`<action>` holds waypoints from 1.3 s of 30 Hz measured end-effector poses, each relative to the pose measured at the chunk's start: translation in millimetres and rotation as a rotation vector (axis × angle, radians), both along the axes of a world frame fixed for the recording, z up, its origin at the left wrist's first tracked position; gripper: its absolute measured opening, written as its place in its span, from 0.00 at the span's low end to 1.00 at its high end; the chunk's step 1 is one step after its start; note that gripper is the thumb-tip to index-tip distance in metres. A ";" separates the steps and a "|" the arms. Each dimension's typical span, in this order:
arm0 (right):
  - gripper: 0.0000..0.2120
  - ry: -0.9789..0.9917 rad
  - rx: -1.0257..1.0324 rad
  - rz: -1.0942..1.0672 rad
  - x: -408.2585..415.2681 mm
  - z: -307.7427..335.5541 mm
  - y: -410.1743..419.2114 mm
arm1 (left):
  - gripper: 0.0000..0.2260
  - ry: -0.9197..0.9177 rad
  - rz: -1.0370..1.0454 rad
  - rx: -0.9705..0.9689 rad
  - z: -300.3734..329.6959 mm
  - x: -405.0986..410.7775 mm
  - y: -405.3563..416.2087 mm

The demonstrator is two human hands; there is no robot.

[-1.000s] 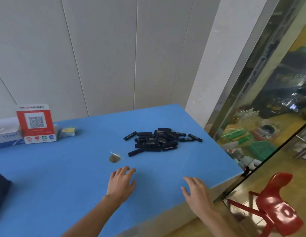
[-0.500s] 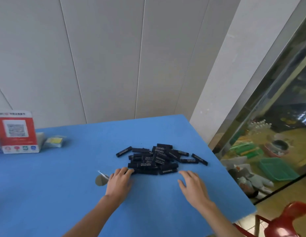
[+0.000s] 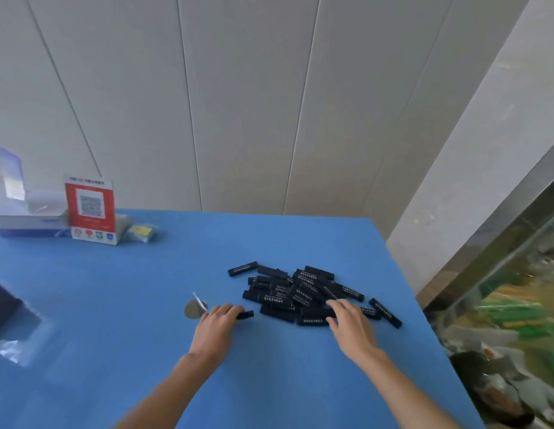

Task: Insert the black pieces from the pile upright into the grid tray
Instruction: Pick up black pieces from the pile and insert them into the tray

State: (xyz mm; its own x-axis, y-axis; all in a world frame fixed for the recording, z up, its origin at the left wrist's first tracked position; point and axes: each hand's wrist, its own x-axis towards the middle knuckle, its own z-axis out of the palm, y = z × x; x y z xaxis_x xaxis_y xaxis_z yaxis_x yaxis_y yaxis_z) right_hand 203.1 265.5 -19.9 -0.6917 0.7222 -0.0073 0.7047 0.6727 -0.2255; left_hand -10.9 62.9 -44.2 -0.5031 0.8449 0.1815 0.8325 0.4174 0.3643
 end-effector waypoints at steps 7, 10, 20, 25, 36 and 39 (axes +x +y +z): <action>0.16 0.019 -0.069 0.097 4.9 -1.0 17.1 | 0.10 -0.131 0.158 0.046 23.7 41.7 -0.4; 0.14 0.035 -0.080 0.146 10.7 -0.8 22.5 | 0.10 -0.163 0.191 0.044 30.4 59.2 -1.3; 0.07 0.344 -0.196 0.226 32.4 25.0 18.1 | 0.08 -0.240 0.243 0.161 49.3 102.4 -5.8; 0.07 0.494 -0.399 0.267 25.1 35.9 -2.7 | 0.07 -0.319 0.299 0.223 51.6 113.3 -23.5; 0.06 0.523 -0.539 0.427 -13.5 50.7 -76.4 | 0.09 -0.413 0.434 0.298 58.2 109.7 -83.7; 0.09 0.468 -0.542 0.455 -31.9 54.2 -101.6 | 0.09 -0.403 0.455 0.304 62.4 99.4 -112.0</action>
State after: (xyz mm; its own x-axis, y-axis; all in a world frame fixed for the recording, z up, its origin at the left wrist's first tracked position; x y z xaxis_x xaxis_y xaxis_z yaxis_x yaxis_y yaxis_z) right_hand 171.2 163.9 34.2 -0.9318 0.3522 0.0872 0.1456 0.5829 -0.7994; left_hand 88.6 -49.1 18.2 -0.8747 0.4739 0.1012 0.3725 0.5240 0.7660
